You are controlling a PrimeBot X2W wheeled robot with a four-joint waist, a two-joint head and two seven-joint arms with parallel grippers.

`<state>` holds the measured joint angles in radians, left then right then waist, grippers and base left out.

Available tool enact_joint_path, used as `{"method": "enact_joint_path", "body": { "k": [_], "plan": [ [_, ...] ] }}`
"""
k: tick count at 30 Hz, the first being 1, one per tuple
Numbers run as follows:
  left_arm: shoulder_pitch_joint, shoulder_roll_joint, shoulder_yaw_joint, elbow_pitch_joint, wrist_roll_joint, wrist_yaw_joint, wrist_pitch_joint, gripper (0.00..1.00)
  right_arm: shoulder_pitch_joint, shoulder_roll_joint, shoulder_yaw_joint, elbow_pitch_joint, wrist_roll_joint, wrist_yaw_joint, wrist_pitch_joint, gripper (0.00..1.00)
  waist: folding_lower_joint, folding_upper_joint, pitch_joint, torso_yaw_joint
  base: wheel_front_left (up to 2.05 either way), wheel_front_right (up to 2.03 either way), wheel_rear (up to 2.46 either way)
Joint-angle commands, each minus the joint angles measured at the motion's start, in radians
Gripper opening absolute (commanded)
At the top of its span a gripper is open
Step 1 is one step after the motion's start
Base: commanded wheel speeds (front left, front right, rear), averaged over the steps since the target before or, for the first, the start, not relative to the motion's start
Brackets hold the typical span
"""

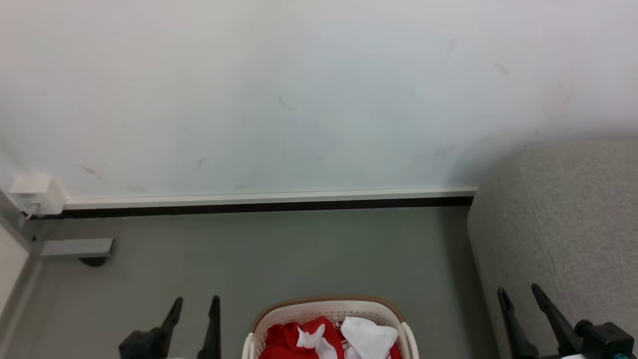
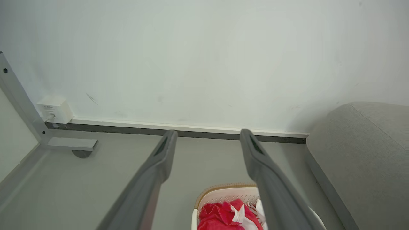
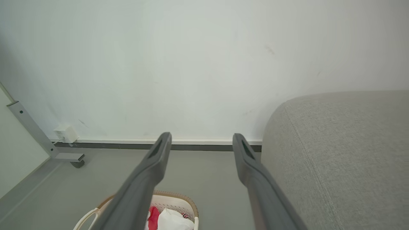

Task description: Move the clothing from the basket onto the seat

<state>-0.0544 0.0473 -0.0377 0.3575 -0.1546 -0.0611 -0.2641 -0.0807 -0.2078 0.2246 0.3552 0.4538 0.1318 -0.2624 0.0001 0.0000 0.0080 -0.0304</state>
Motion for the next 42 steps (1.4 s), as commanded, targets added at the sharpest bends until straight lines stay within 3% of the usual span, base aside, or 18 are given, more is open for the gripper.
{"method": "enact_joint_path", "body": {
  "k": [1,10,19,32,42],
  "plan": [
    [-0.020,0.006,-0.009,0.009,0.012,-0.006,-0.001,1.00,-0.012,-0.004,0.002,-0.007,0.007,-0.002,-0.004,1.00,-0.0001,0.0000,0.021,-0.031,0.00,0.00,0.00],
    [-0.148,0.006,-0.119,0.196,0.058,-0.026,0.003,1.00,-0.061,-0.014,-0.004,-0.048,0.009,-0.002,-0.004,1.00,-0.0001,0.0000,0.118,-0.122,0.00,0.00,0.00],
    [-0.319,0.006,-0.256,0.411,0.090,-0.035,0.073,1.00,-0.119,0.009,0.008,-0.088,0.011,-0.002,-0.004,1.00,-0.0001,0.0000,0.226,-0.194,0.00,0.00,0.00],
    [-0.550,0.007,-0.380,0.680,0.124,-0.020,0.272,1.00,-0.246,0.074,0.012,-0.199,0.025,-0.002,-0.004,1.00,-0.0001,0.0000,0.486,-0.278,0.00,0.00,0.00],
    [-0.651,0.009,-0.400,0.769,0.121,0.025,0.317,1.00,-0.323,0.118,-0.007,-0.281,0.072,-0.002,-0.004,1.00,-0.0001,0.0000,0.650,-0.302,0.00,0.00,0.00]
  ]
}}
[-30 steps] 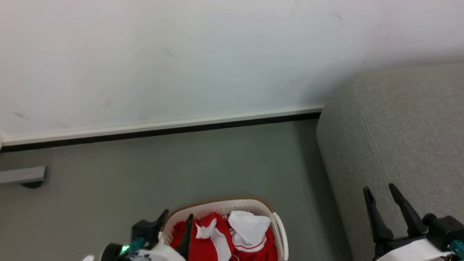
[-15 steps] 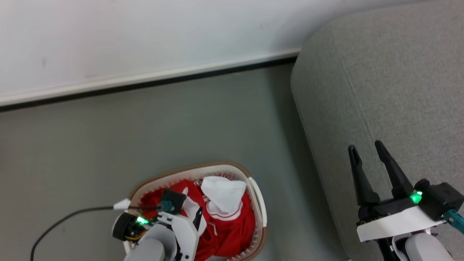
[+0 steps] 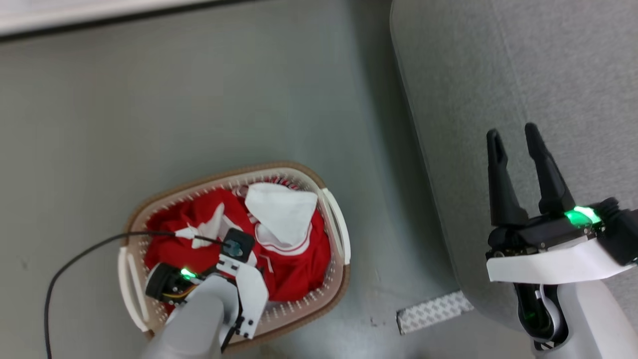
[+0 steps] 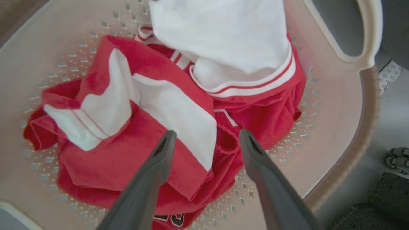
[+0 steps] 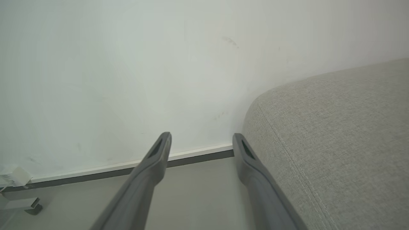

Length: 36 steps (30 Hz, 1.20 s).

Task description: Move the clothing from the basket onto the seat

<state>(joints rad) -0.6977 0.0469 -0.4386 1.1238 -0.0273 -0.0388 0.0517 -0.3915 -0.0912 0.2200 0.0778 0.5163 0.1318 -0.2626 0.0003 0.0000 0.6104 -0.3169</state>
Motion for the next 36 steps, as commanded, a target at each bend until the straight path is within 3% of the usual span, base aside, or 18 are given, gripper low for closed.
{"method": "enact_joint_path", "body": {
  "k": [1,18,22,23,24,25,36],
  "plan": [
    [-0.019,0.012,-0.002,0.011,-0.005,0.006,0.006,1.00,-0.018,0.004,-0.003,-0.011,0.014,-0.002,-0.003,1.00,-0.0003,0.0000,0.062,-0.018,0.00,0.00,0.00],
    [-0.191,0.055,-0.049,0.107,0.046,0.122,0.025,1.00,-0.063,0.033,-0.016,-0.082,0.085,-0.002,-0.003,1.00,-0.0003,0.0000,0.248,-0.043,0.00,0.00,0.00],
    [-0.211,0.060,-0.057,0.120,0.048,0.127,0.023,1.00,-0.066,0.036,-0.013,-0.091,0.090,-0.002,-0.003,1.00,-0.0003,0.0000,0.271,-0.048,0.00,0.00,0.00],
    [-0.216,0.059,-0.059,0.122,0.047,0.127,0.020,0.84,-0.066,0.036,-0.014,-0.092,0.090,-0.002,-0.003,1.00,-0.0003,0.0000,0.275,-0.049,0.00,0.00,0.00],
    [-0.219,0.059,-0.063,0.124,0.048,0.125,0.018,0.35,-0.066,0.037,-0.014,-0.092,0.090,-0.002,-0.003,1.00,-0.0003,0.0000,0.278,-0.049,0.00,0.00,0.00],
    [-0.222,0.059,-0.065,0.126,0.047,0.124,0.015,0.00,-0.065,0.037,-0.015,-0.092,0.089,-0.002,-0.003,1.00,-0.0003,0.0000,0.281,-0.049,0.00,0.00,0.00],
    [-0.208,0.036,-0.044,0.124,-0.023,0.109,-0.095,0.00,-0.042,0.027,-0.023,-0.066,0.067,-0.002,-0.003,1.00,-0.0003,0.0000,0.228,-0.025,0.00,0.00,0.00]
  ]
}}
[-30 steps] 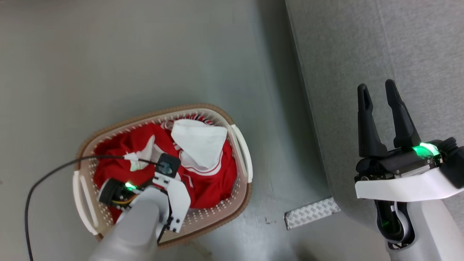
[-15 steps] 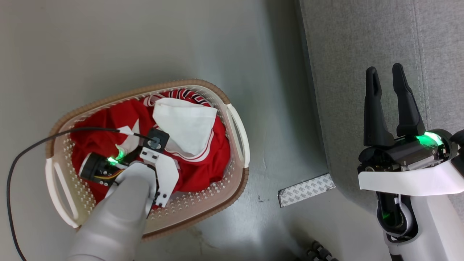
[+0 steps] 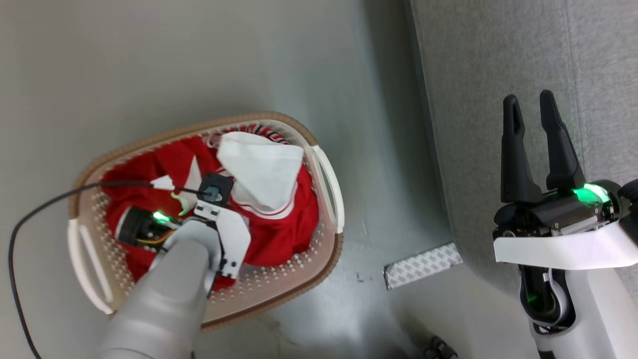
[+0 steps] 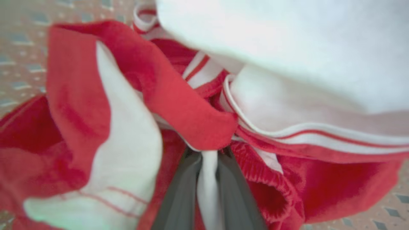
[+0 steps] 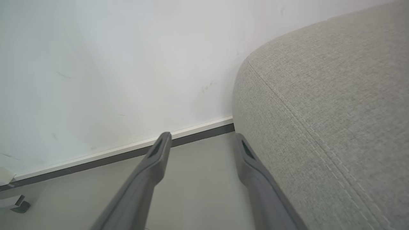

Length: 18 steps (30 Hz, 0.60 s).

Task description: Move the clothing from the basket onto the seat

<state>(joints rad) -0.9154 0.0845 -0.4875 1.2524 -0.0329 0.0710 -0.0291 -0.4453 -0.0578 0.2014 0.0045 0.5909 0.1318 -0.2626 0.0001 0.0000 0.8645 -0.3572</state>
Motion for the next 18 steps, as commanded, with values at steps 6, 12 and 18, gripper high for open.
{"method": "enact_joint_path", "body": {
  "k": [6,12,18],
  "plan": [
    [0.083,-0.027,0.025,-0.023,-0.090,-0.038,-0.107,0.00,0.059,-0.032,-0.018,0.042,-0.025,-0.002,-0.003,1.00,-0.0001,0.0000,-0.158,0.070,0.00,0.00,0.00],
    [0.195,-0.034,0.004,-0.091,-0.171,-0.092,-0.166,0.00,0.132,-0.059,-0.026,0.075,-0.031,-0.002,-0.003,1.00,-0.0001,0.0000,-0.330,0.125,0.00,0.00,0.00],
    [0.321,-0.033,-0.059,-0.243,-0.304,-0.091,-0.181,0.00,0.221,-0.081,-0.040,0.100,-0.033,-0.002,-0.003,1.00,-0.0001,0.0000,-0.484,0.183,0.00,0.00,0.00]
  ]
}}
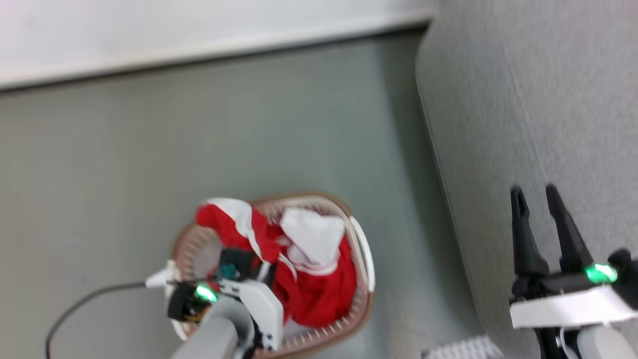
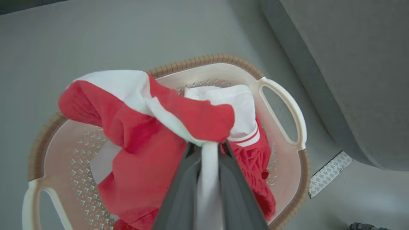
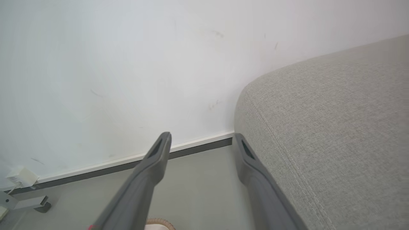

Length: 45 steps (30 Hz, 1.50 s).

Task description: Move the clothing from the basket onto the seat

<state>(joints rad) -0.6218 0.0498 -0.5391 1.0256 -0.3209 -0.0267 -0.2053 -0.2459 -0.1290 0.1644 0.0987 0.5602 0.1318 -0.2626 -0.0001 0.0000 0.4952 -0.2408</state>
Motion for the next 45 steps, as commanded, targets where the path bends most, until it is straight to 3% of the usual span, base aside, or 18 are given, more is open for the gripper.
{"method": "enact_joint_path", "body": {
  "k": [1,7,13,28,37,45],
  "plan": [
    [0.047,0.002,-0.020,-0.041,-0.037,0.012,-0.006,0.00,0.036,-0.012,-0.007,0.010,-0.003,-0.002,-0.003,1.00,0.0001,0.0000,-0.140,0.076,0.00,0.00,0.00],
    [0.144,0.002,-0.059,-0.189,-0.123,0.064,-0.021,0.00,0.116,-0.027,-0.020,0.025,-0.012,-0.002,-0.003,1.00,0.0001,0.0000,-0.263,0.117,0.00,0.00,0.00],
    [0.214,0.006,-0.038,-0.343,-0.175,0.109,-0.029,0.00,0.173,-0.035,-0.037,0.028,-0.016,-0.002,-0.003,1.00,0.0001,0.0000,-0.352,0.148,0.00,0.00,0.00],
    [0.371,0.162,0.021,-0.780,-0.174,0.233,0.046,0.00,0.277,-0.065,-0.023,0.043,-0.049,-0.002,-0.003,1.00,0.0001,0.0000,-0.517,0.174,0.00,0.00,0.00],
    [0.385,0.231,0.039,-0.902,-0.170,0.260,0.109,0.00,0.289,-0.081,0.003,0.048,-0.059,-0.002,-0.003,1.00,0.0001,0.0000,-0.541,0.181,0.00,0.00,0.00],
    [0.396,0.243,0.034,-0.979,-0.180,0.270,0.141,0.00,0.271,-0.104,0.072,0.039,-0.083,-0.002,-0.003,1.00,0.0001,0.0000,-0.548,0.187,0.00,0.00,0.00]
  ]
}}
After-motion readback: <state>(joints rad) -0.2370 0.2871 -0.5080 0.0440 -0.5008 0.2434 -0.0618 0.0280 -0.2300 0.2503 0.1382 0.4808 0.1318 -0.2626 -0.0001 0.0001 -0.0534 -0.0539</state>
